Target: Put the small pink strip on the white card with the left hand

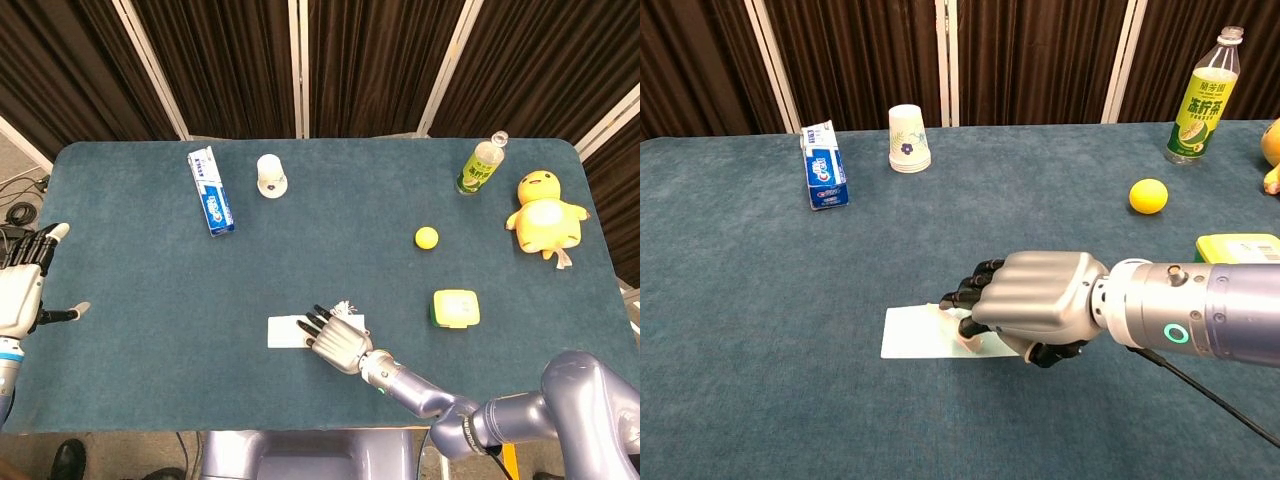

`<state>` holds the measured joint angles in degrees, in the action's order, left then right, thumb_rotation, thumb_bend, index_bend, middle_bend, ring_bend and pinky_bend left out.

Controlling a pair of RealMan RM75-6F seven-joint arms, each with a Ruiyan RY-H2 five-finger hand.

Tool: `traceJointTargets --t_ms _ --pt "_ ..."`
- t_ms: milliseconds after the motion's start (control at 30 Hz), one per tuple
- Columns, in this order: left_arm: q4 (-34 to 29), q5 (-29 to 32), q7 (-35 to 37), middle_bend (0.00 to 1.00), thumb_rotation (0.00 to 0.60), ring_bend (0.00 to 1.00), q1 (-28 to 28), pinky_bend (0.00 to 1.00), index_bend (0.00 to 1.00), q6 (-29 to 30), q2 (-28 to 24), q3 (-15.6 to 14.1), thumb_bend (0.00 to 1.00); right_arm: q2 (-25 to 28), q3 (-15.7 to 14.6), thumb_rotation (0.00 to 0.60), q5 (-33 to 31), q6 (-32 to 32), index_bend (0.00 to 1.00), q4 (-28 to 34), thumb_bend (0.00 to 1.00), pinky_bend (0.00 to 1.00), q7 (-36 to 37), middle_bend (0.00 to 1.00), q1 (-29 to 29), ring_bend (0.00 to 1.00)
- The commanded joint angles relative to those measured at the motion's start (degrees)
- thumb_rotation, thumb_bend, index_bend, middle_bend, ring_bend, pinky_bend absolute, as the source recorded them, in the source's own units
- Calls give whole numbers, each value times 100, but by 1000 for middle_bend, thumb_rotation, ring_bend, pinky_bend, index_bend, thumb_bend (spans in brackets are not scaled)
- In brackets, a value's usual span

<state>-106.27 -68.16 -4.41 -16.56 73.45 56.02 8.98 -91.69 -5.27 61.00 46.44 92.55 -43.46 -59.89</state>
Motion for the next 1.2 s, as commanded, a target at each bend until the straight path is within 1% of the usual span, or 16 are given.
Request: traceJointTargets --t_ms 33,333,833,1000,1200 --pt "0 -2 9 0 600 0 1 0 0 -3 -3 2 0 -35 35 600 -64 -19 321 -33 886 0 -48 0 -6 0" --pt "7 9 34 0 600 0 2 0 0 -17 -16 16 0 -51 74 600 -165 -39 321 -81 886 0 -159 0 -13 0" --pt "-4 16 53 0 600 0 -3 0 0 -52 -28 22 0 202 121 600 -278 6 329 -4 885 0 -241 0 6 0" --pt "-5 13 58 0 600 0 -3 0 0 -51 -31 25 0 175 99 600 -271 -35 329 -16 886 0 -271 0 -3 0" --pt "-7 15 69 0 600 0 -5 0 0 -63 -32 27 0 102 143 600 -208 -20 329 57 886 0 -275 0 -18 0"
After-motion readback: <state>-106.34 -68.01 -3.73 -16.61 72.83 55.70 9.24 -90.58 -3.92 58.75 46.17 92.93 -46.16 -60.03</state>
